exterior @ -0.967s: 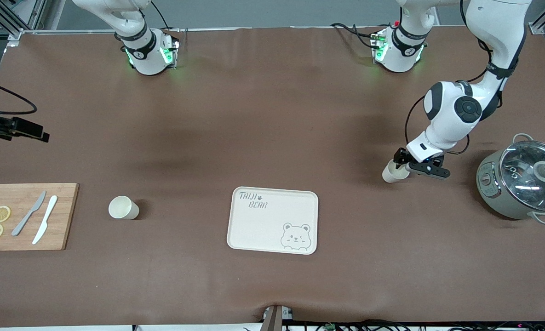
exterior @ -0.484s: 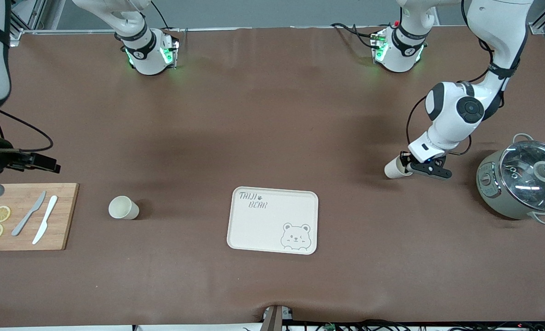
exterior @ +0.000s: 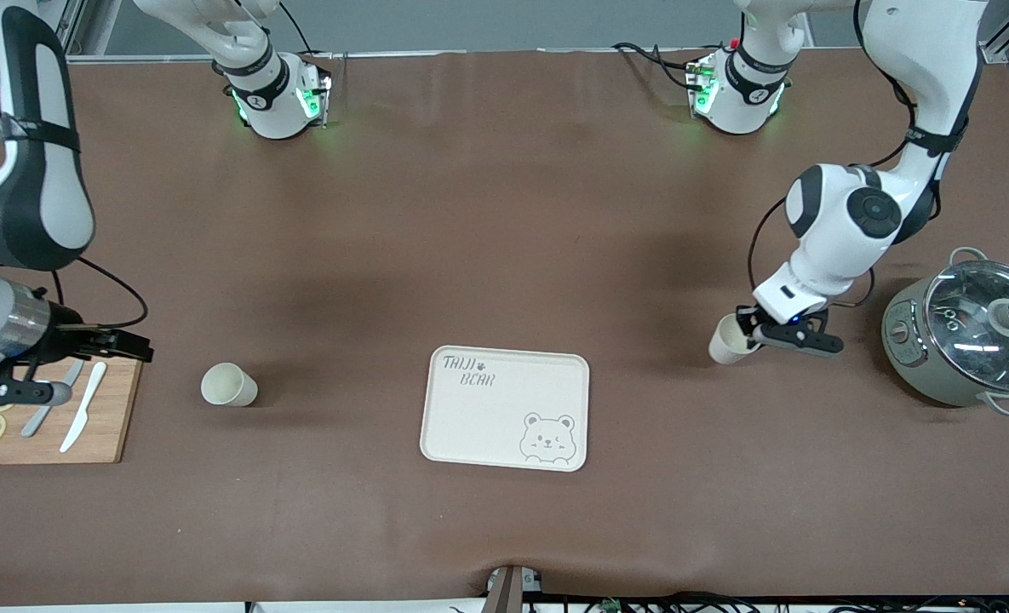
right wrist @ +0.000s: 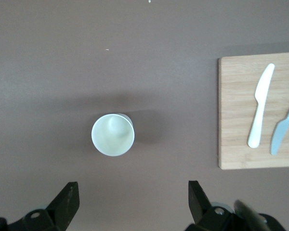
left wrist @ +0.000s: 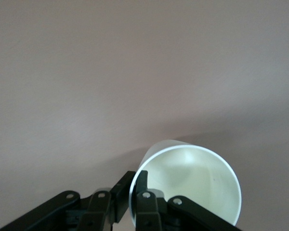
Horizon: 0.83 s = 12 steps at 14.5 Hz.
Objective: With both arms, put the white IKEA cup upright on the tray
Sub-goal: 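Grasp the cup with the left gripper while the right gripper reaches the other cup, then carry the cup over the tray while the right gripper grasps the other cup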
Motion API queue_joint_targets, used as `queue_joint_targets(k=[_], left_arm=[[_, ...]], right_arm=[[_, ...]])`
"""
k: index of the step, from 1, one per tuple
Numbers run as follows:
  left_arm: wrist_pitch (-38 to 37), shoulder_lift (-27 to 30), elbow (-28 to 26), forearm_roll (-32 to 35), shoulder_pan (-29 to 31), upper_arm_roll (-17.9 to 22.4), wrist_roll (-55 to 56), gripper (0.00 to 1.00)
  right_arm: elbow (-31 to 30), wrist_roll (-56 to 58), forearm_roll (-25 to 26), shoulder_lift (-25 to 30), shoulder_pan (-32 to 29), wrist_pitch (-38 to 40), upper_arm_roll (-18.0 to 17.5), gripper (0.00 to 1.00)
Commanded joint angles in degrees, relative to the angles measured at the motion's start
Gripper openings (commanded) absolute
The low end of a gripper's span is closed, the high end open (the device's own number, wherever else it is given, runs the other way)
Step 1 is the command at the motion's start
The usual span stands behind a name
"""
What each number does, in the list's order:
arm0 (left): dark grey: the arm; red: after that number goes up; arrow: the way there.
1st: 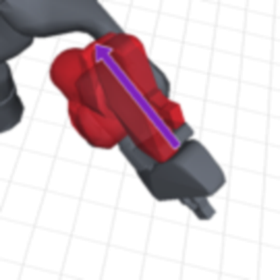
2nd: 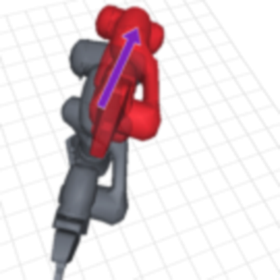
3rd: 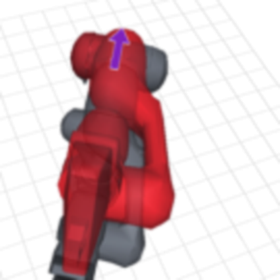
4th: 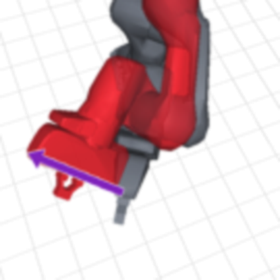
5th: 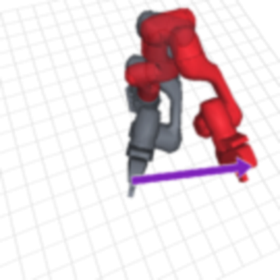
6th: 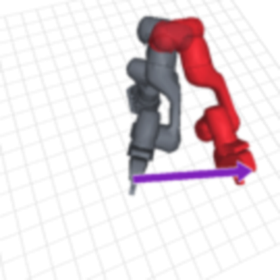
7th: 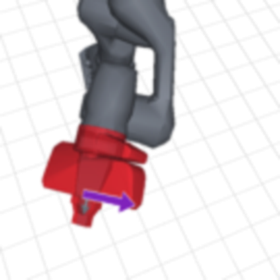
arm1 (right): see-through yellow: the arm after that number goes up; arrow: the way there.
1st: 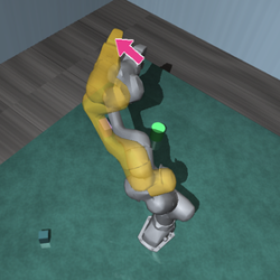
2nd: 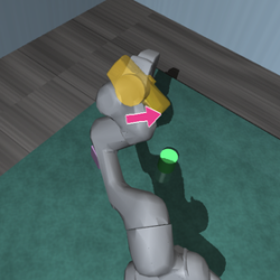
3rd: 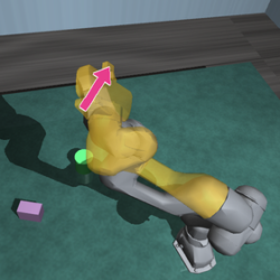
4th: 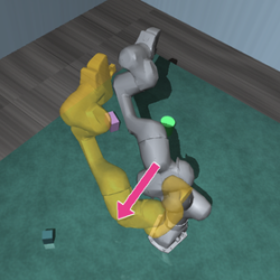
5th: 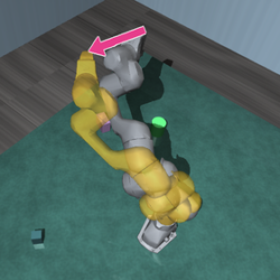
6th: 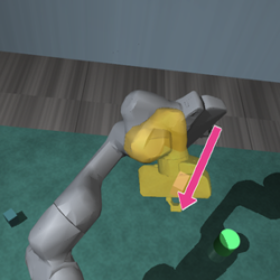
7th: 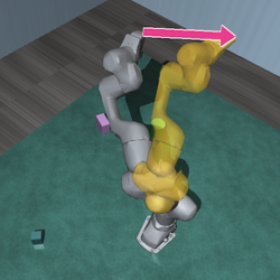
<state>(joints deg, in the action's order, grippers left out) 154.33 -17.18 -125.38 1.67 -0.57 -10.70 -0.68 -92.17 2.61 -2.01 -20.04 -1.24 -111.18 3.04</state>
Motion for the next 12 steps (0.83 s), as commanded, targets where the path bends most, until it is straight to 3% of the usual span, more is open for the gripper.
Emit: queue_joint_targets(k=[1, 4, 6, 10, 12], left_arm=[[-11.2, -7.0, 15.7, 0.2, -7.4, 0.1, 10.9, 0.0], [-24.7, -16.2, 34.4, 0.8, -15.8, 0.2, 26.0, 0.0], [-28.2, -21.3, 42.8, 0.7, -20.4, 0.6, 32.8, 0.0], [-27.5, -27.7, 48.1, 0.5, -24.9, 0.7, 38.6, 0.0], [-22.5, -30.4, 48.1, 0.6, -26.6, 0.7, 40.3, 0.0]], right_arm=[[-3.5, 0.3, -0.1, 0.0, 0.6, -4.3, 0.0, 1.0], [-4.9, 0.5, -0.1, -0.8, 1.2, -8.0, 0.0, 1.0], [-4.9, 0.6, -0.1, -2.2, 1.2, -10.1, 0.0, 1.0], [-4.9, 3.4, -0.1, -5.7, 1.1, -13.8, 0.0, 1.0], [-5.4, 4.9, -0.1, -7.8, 1.0, -16.9, -0.1, 1.0]])
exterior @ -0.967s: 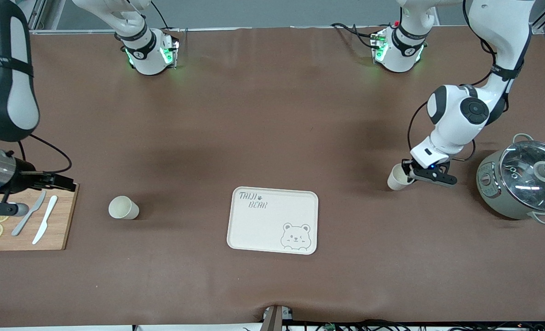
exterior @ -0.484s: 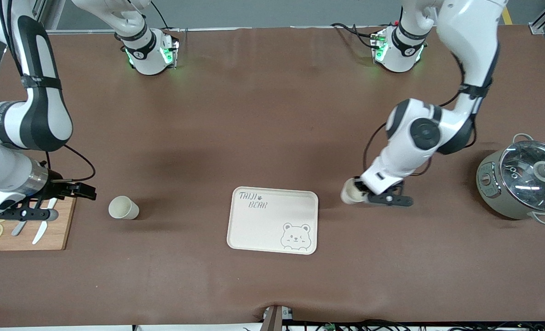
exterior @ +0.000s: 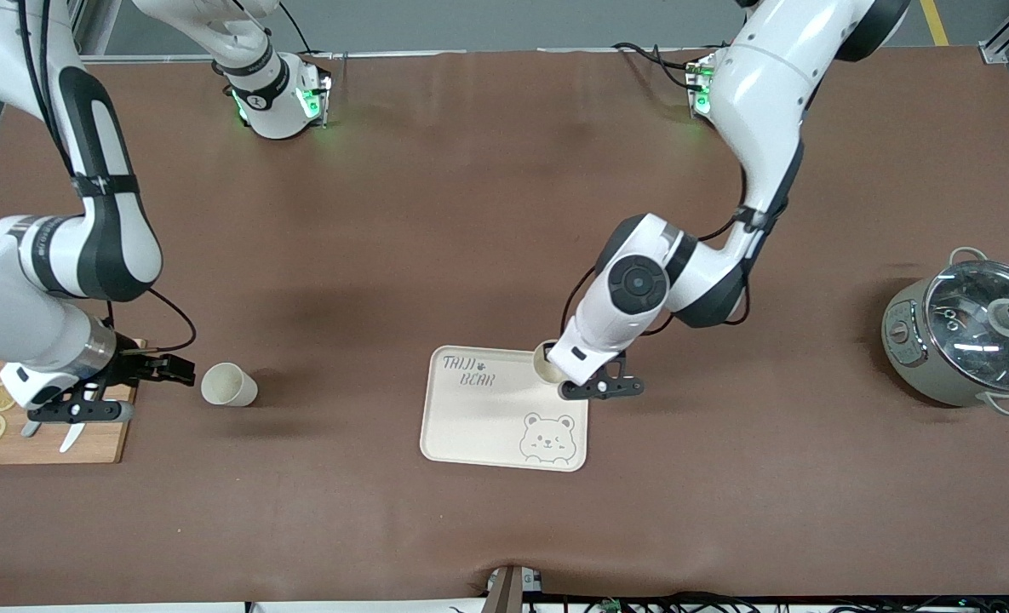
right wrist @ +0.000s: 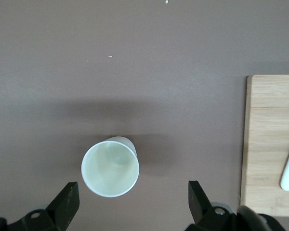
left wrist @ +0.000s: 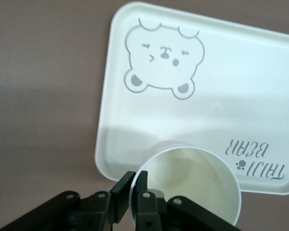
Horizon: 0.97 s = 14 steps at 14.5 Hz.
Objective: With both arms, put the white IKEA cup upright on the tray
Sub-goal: 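Carry the cup over the tray while the right gripper grasps the other cup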
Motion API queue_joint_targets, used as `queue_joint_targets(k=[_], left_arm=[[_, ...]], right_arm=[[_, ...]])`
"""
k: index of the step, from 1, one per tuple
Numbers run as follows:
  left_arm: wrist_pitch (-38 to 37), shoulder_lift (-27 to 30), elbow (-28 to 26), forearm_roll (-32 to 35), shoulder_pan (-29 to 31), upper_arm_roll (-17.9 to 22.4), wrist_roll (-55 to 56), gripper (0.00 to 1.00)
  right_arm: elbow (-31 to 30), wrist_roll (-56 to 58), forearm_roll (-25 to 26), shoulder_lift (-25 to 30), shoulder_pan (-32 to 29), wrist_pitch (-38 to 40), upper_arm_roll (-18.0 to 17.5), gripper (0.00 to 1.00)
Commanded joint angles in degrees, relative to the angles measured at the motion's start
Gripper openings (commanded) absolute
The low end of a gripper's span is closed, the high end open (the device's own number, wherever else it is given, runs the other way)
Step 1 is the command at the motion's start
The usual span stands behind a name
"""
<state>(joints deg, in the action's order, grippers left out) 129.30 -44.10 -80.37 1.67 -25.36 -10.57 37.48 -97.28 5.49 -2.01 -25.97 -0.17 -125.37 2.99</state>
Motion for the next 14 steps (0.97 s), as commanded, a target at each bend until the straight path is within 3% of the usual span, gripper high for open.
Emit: queue_joint_targets(k=[1, 6, 9, 14], left_arm=[[4.6, -4.6, 3.1, 0.7, -2.3, 0.6, 3.2, 0.0], [8.4, -6.5, 3.1, 0.7, -3.7, 2.4, 3.5, 0.0], [8.4, -6.3, 3.1, 1.0, -4.1, 4.2, 3.1, 0.0], [7.4, -5.6, 2.5, 7.7, -4.0, 4.5, 3.6, 0.0]], right_arm=[[-0.9, 3.5, -0.1, -2.2, 0.0, -4.5, 0.0, 1.0], [-2.5, 6.8, -0.2, -2.6, -0.4, -6.3, 0.0, 1.0], [-5.5, 8.8, -0.2, -2.5, -0.5, -11.6, 0.0, 1.0], [-7.9, 9.4, -0.4, -2.5, -0.5, -14.9, -0.1, 1.0]])
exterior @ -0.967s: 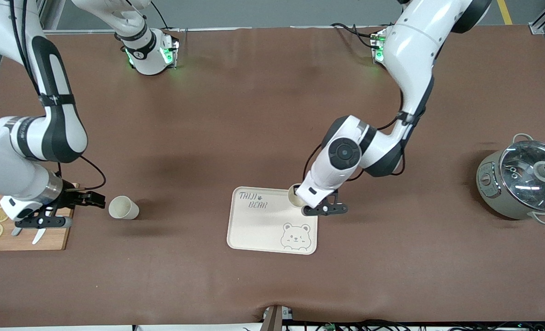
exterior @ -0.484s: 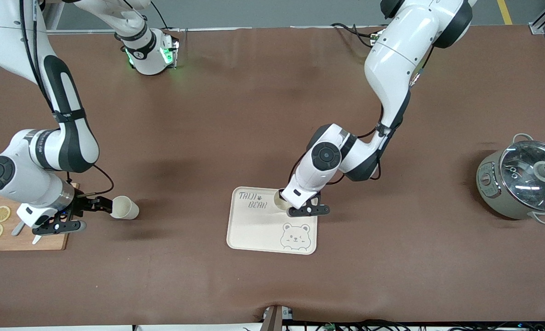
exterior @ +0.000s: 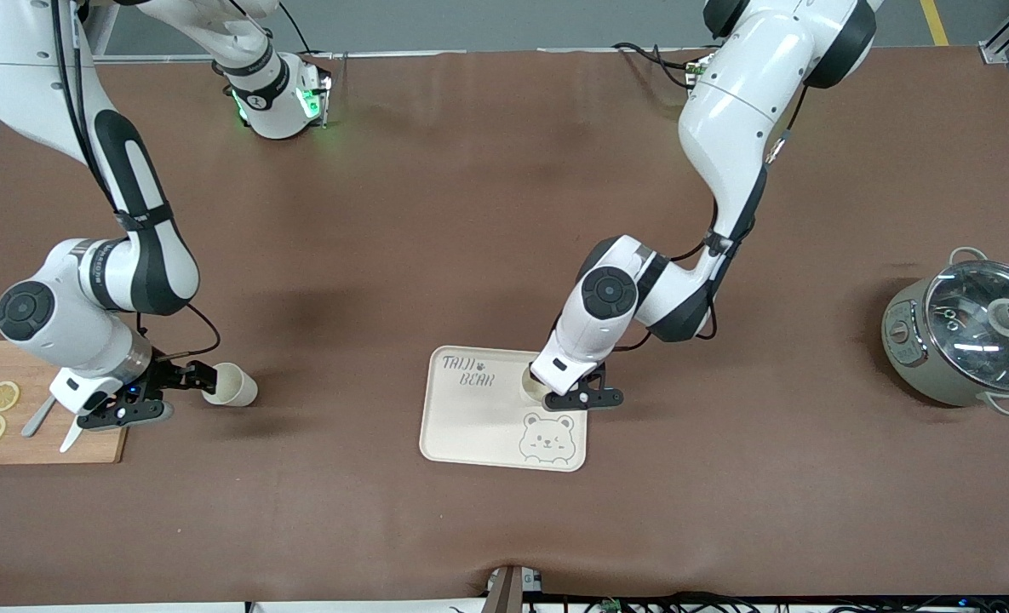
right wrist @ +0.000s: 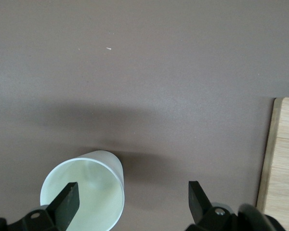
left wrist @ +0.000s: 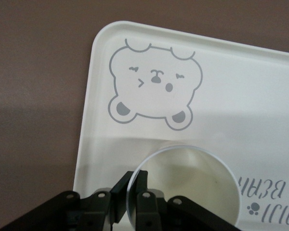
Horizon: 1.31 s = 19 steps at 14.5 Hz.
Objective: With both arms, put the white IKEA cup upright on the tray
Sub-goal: 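Carry the cup over the tray while the right gripper grasps the other cup, then lower the cup upright onto the tray and open the left gripper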
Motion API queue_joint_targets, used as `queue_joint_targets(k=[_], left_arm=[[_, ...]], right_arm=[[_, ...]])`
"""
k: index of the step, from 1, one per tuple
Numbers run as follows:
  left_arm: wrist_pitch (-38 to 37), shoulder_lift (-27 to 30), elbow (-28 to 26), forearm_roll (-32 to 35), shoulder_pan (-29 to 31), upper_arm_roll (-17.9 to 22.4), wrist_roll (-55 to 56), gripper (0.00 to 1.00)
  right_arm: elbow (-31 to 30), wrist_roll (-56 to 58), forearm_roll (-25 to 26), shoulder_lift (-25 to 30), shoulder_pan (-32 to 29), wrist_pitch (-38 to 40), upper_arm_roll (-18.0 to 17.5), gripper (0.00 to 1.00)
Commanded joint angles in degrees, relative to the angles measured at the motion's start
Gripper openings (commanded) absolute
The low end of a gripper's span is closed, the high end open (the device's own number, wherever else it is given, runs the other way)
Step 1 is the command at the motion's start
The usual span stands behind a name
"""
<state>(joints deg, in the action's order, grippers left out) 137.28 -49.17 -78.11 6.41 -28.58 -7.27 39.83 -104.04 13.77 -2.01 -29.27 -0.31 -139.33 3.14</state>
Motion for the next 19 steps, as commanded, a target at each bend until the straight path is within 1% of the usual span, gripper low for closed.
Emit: queue_joint_targets(k=[1, 3, 8, 10, 13, 19], left_arm=[[-0.7, -0.6, 0.2, 3.3, -0.7, 1.3, 1.4, 0.0], [-4.2, 0.0, 0.2, 4.7, -1.1, 2.0, 1.4, 0.0], [-13.1, 0.9, 0.2, 11.5, -1.9, 2.0, 2.6, 0.0], [-13.9, 0.8, 0.2, 13.1, -2.4, 1.9, 4.2, 0.0], [-13.8, 0.7, 0.2, 13.0, -2.7, 1.8, 5.1, 0.0], [-13.8, 0.7, 0.2, 12.8, -2.7, 1.7, 5.2, 0.0]], right_arm=[[-1.3, 1.3, -0.3, 0.8, -0.4, -0.9, -0.2, 1.0], [-1.8, 2.4, -0.4, 0.8, -0.4, -1.6, -0.2, 1.0], [-3.0, 2.8, -0.3, 0.8, -0.3, -2.3, -0.4, 1.0], [-3.2, 2.8, -0.4, 0.8, -0.2, -2.5, -0.5, 1.0], [-3.8, 2.8, -0.4, 0.6, 0.0, -4.5, -0.5, 1.0], [-3.8, 2.8, -0.4, -0.2, 0.1, -4.6, -0.5, 1.0]])
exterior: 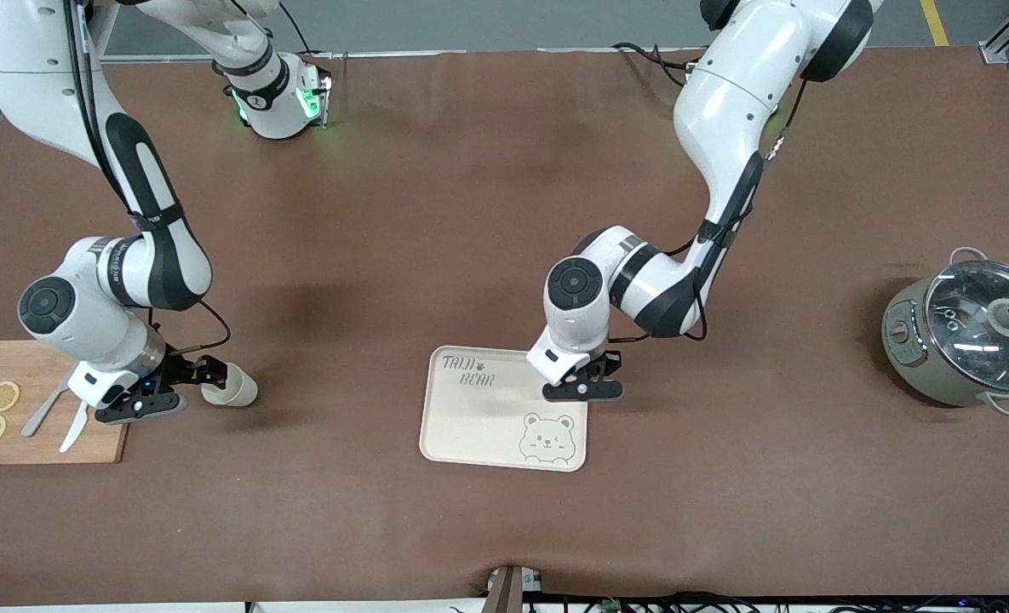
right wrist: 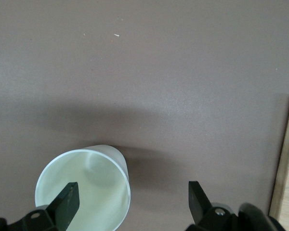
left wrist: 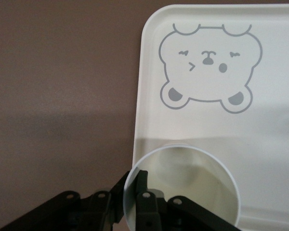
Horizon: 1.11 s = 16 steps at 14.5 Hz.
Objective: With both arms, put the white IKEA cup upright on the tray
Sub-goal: 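Lower the cup upright onto the tray and open the left gripper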
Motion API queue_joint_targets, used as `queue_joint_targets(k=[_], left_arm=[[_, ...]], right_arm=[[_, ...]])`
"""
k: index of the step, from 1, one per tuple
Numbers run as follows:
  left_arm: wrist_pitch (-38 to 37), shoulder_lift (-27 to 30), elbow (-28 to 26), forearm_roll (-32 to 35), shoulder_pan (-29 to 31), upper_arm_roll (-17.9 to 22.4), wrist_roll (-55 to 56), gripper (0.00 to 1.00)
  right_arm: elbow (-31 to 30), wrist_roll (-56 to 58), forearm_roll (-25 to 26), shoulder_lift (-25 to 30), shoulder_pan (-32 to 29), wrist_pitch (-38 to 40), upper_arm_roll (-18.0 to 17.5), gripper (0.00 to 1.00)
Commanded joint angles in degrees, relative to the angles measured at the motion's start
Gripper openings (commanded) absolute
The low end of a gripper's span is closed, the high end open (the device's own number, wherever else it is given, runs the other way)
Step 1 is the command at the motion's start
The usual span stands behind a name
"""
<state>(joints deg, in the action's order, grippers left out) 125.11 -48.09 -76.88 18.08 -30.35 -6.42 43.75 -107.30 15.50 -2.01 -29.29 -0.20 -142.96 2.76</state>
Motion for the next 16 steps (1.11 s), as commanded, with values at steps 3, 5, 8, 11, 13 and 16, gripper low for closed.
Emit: queue_joint_targets(k=[3, 5, 8, 11, 13, 16], left_arm=[[-1.6, -0.3, -1.0, 1.3, -0.5, 0.9, 0.1, 0.97], [-1.5, -0.4, -1.0, 1.3, -0.8, 1.0, 0.7, 1.0], [-1.5, -0.4, -1.0, 1.3, -0.8, 1.0, 0.8, 1.0], [-1.5, -0.4, -0.9, 1.3, -0.8, 1.0, 0.9, 1.0], [-1.5, -0.3, -0.9, 1.2, -0.7, 1.0, 0.9, 1.0], [-1.5, -0.3, -0.8, 1.2, -0.3, 1.0, 0.5, 1.0]], right_arm=[[-0.5, 0.9, -0.4, -1.0, -0.1, -1.8, -0.1, 1.0], [-0.5, 1.0, -0.4, -1.3, -0.1, -1.9, -0.1, 1.0], [-0.5, 1.0, -0.4, -1.7, 0.0, -2.3, -0.2, 1.0], [-0.5, 1.0, -0.4, -2.0, 0.0, -2.6, -0.2, 1.0], [-0.5, 1.0, -0.4, -2.1, -0.2, -2.7, -0.7, 1.0], [-0.5, 1.0, -0.4, -2.5, -0.2, -3.6, -1.0, 1.0]])
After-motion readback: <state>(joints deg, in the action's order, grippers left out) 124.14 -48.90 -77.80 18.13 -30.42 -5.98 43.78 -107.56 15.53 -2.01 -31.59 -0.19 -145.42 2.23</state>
